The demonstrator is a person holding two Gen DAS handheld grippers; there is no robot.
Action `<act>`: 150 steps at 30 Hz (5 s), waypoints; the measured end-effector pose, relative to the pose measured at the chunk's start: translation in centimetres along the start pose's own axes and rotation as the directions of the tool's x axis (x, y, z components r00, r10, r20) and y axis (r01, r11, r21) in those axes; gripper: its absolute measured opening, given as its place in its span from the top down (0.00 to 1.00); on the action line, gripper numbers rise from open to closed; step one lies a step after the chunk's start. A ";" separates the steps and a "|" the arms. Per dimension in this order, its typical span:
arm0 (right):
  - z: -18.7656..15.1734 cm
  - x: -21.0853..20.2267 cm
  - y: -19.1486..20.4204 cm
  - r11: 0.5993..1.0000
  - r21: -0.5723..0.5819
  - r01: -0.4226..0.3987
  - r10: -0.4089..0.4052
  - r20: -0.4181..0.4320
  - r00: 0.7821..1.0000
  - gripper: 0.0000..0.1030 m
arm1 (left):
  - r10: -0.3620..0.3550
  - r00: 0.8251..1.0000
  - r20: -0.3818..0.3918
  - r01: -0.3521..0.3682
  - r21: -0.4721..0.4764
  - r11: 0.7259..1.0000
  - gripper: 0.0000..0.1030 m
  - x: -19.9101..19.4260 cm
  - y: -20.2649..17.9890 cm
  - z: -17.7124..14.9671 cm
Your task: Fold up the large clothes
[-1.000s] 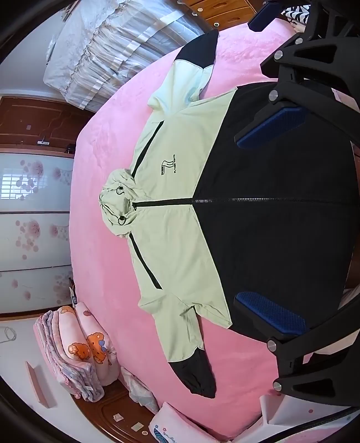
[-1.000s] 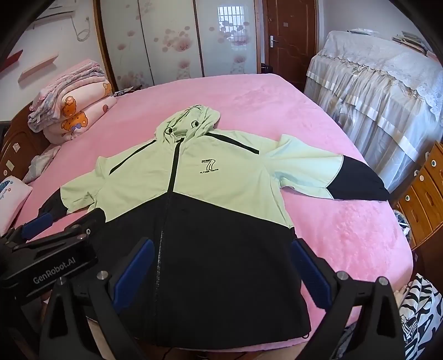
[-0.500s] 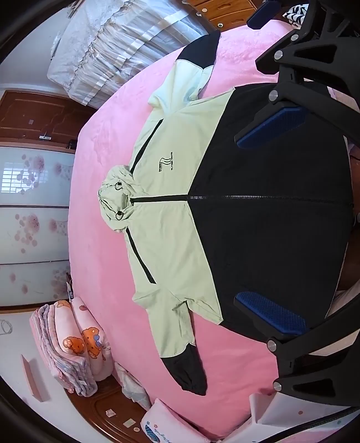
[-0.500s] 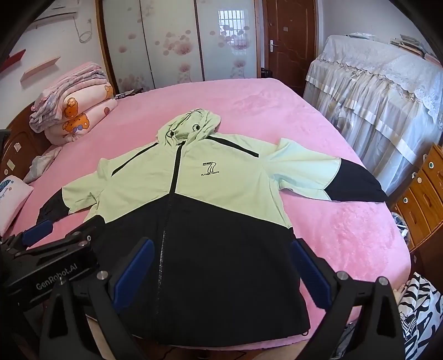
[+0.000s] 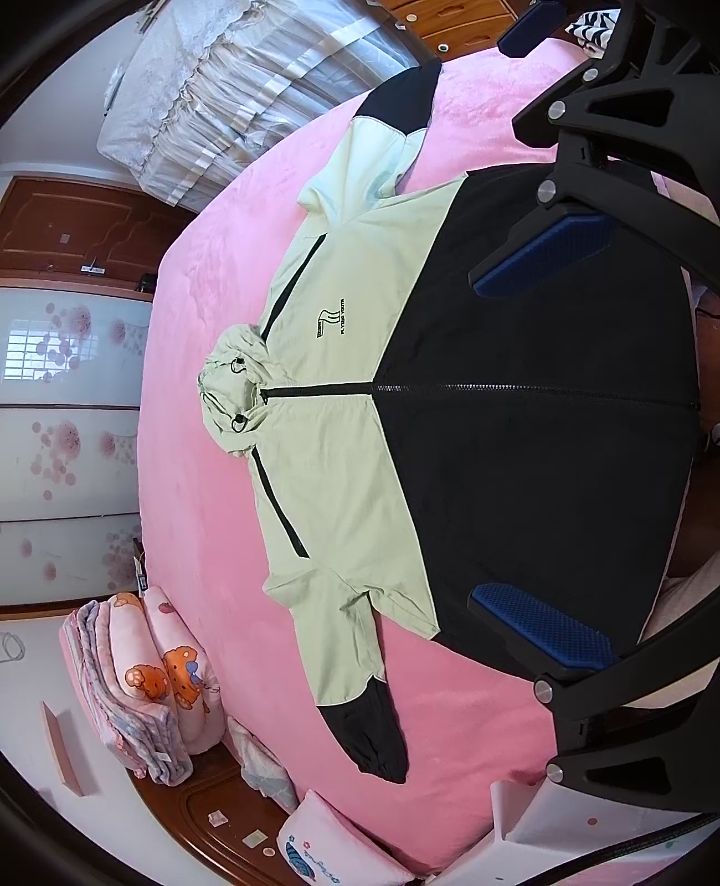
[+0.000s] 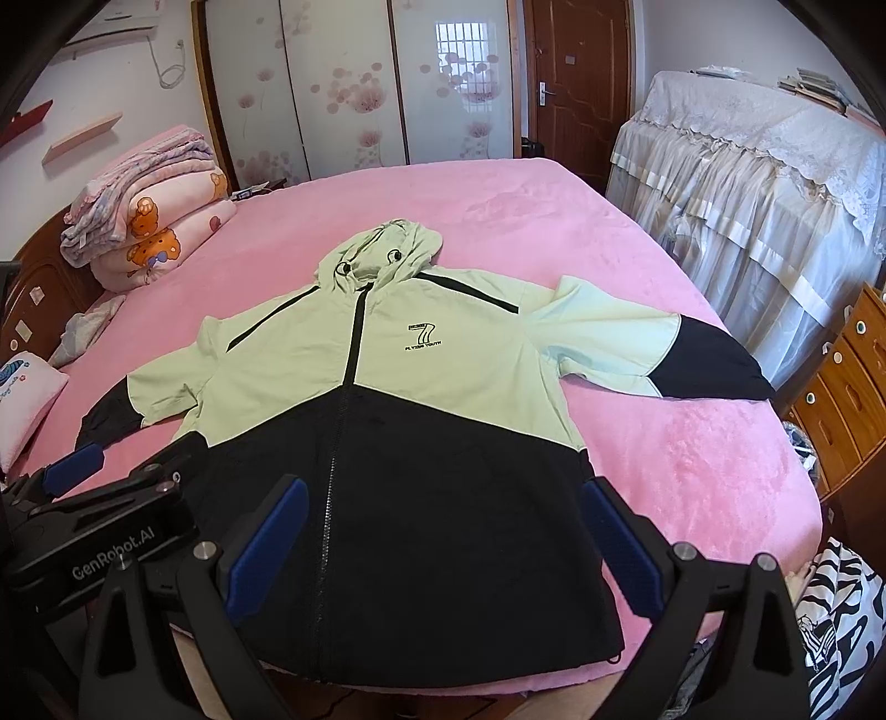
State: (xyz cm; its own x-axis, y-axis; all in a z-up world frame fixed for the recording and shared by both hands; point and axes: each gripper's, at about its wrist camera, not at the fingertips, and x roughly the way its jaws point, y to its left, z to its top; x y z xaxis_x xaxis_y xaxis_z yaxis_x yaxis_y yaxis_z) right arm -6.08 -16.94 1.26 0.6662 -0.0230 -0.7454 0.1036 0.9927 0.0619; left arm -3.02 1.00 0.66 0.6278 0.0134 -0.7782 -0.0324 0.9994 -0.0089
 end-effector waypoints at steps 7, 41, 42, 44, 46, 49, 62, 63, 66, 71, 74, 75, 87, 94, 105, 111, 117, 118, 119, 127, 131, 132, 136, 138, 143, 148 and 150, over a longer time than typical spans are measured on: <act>-0.4 -0.4 0.0 1.000 0.006 -0.004 0.004 0.009 1.000 0.04 | 0.008 1.000 0.007 -0.008 0.004 1.000 0.01 -0.3 0.1 -0.2; -1.2 -0.4 -1.1 0.999 0.035 -0.032 0.032 0.014 0.999 0.04 | 0.023 1.000 -0.012 -0.023 0.040 0.999 0.01 -0.4 -1.4 -0.6; -1.2 -0.4 -1.1 0.999 0.034 -0.030 0.030 0.015 0.999 0.04 | 0.020 1.000 -0.012 -0.020 0.044 0.999 0.01 -0.3 -1.5 -0.5; -1.1 -0.3 -1.5 1.000 0.023 -0.018 0.018 0.018 1.000 0.04 | 0.009 1.000 -0.007 -0.009 0.052 0.999 0.01 -0.4 -1.7 -0.3; -0.9 -0.5 -1.5 1.000 0.003 -0.002 0.002 0.036 0.999 0.04 | -0.003 1.000 0.006 0.002 0.061 0.998 0.01 -0.6 -1.8 0.0; -0.3 -1.2 -1.7 0.999 -0.032 0.017 -0.015 0.070 0.997 0.04 | -0.018 0.999 0.028 0.016 0.071 0.997 0.01 -0.9 -2.4 0.6; 5.3 -4.1 -5.1 0.990 -0.110 0.092 -0.072 0.174 0.982 0.04 | -0.135 0.980 0.147 0.110 0.165 0.980 0.01 -2.9 -6.7 4.7; 6.0 -4.3 -5.7 0.989 -0.111 0.096 -0.074 0.184 0.980 0.04 | -0.139 0.978 0.154 0.112 0.171 0.979 0.01 -3.1 -7.1 5.1; 7.3 -4.5 -6.9 0.986 -0.114 0.124 -0.099 0.203 0.974 0.04 | -0.165 0.972 0.166 0.133 0.188 0.973 0.01 -3.4 -8.8 6.8; 9.9 -4.1 -10.4 0.984 -0.076 0.159 -0.140 0.213 0.967 0.04 | -0.200 0.962 0.183 0.151 0.251 0.956 0.01 -3.6 -12.5 9.2; 11.0 -3.2 -13.1 0.989 -0.031 0.146 -0.137 0.190 0.972 0.04 | -0.218 0.954 0.205 0.156 0.282 0.947 0.01 -3.0 -15.1 10.2; 11.2 -2.8 -14.1 0.990 -0.014 0.143 -0.138 0.184 0.973 0.04 | -0.223 0.953 0.207 0.158 0.289 0.944 0.01 -2.7 -15.9 10.5; 11.2 7.7 -29.6 0.952 0.278 0.130 -0.131 -0.016 0.991 0.07 | -0.296 0.948 0.120 0.243 0.331 0.912 0.01 7.1 -26.3 12.9; 8.2 16.2 -41.7 0.828 0.538 0.161 -0.086 -0.161 0.983 0.16 | -0.296 0.955 0.019 0.274 0.325 0.905 0.01 14.9 -30.1 12.4; 4.3 25.0 -49.1 0.589 0.789 0.177 0.046 -0.251 0.967 0.29 | -0.256 0.966 -0.028 0.255 0.242 0.936 0.01 22.9 -31.9 11.9; 4.4 26.6 -49.0 0.585 0.782 0.215 -0.013 -0.256 0.966 0.30 | -0.249 0.966 -0.074 0.259 0.230 0.938 0.01 24.4 -32.0 12.2; 6.2 26.2 -48.2 0.673 0.699 0.243 -0.094 -0.245 0.965 0.94 | -0.241 0.964 -0.111 0.261 0.235 0.936 0.01 24.6 -31.3 12.3; 6.9 25.3 -47.5 0.698 0.675 0.240 -0.123 -0.216 0.968 0.95 | -0.234 0.966 -0.107 0.254 0.238 0.938 0.01 24.5 -31.0 12.3; 7.6 24.5 -46.8 0.718 0.653 0.241 -0.149 -0.194 0.970 0.96 | -0.229 0.968 -0.102 0.247 0.241 0.939 0.01 24.4 -30.6 12.2; 14.1 18.2 -29.5 0.977 0.157 0.143 -0.157 0.087 0.984 0.95 | -0.221 0.974 -0.055 0.226 0.148 0.963 0.01 22.3 -24.0 12.3; 12.6 19.5 -20.8 0.998 -0.038 0.048 -0.046 0.053 0.998 0.87 | -0.207 0.974 -0.094 0.217 0.112 0.970 0.01 23.0 -20.6 11.4; 11.9 20.2 -19.6 0.998 -0.051 0.022 -0.021 0.025 0.999 0.81 | -0.205 0.973 -0.109 0.216 0.108 0.970 0.01 23.3 -19.9 11.1; 8.0 23.7 -17.5 0.997 0.006 -0.081 0.081 -0.136 0.987 0.62 | -0.254 0.942 -0.219 0.277 0.081 0.958 0.01 25.1 -17.9 9.5; 6.8 24.1 -17.7 0.991 0.082 -0.107 0.120 -0.169 0.978 0.62 | -0.296 0.913 -0.280 0.321 0.046 0.946 0.01 26.1 -17.4 8.9; 3.5 22.2 -19.1 0.953 0.270 -0.139 0.184 -0.148 0.972 0.62 | -0.388 0.861 -0.329 0.402 -0.027 0.915 0.05 27.3 -17.0 7.7; 1.1 19.9 -19.7 0.939 0.331 -0.092 0.139 -0.120 0.983 0.62 | -0.404 0.861 -0.310 0.430 0.018 0.903 0.05 26.5 -19.0 7.5; 0.8 19.3 -20.2 0.935 0.344 -0.086 0.132 -0.115 0.984 0.62 | -0.411 0.860 -0.303 0.441 0.036 0.897 0.05 26.2 -19.9 7.5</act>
State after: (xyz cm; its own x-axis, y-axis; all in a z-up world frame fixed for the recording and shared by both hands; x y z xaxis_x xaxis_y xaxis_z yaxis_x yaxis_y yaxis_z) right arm 5.22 -37.49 -13.85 0.5846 0.1225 -0.8020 0.2937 0.8895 0.3500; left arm 19.95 -18.28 -14.83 0.3174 -0.4087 -0.8557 0.2762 0.9031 -0.3288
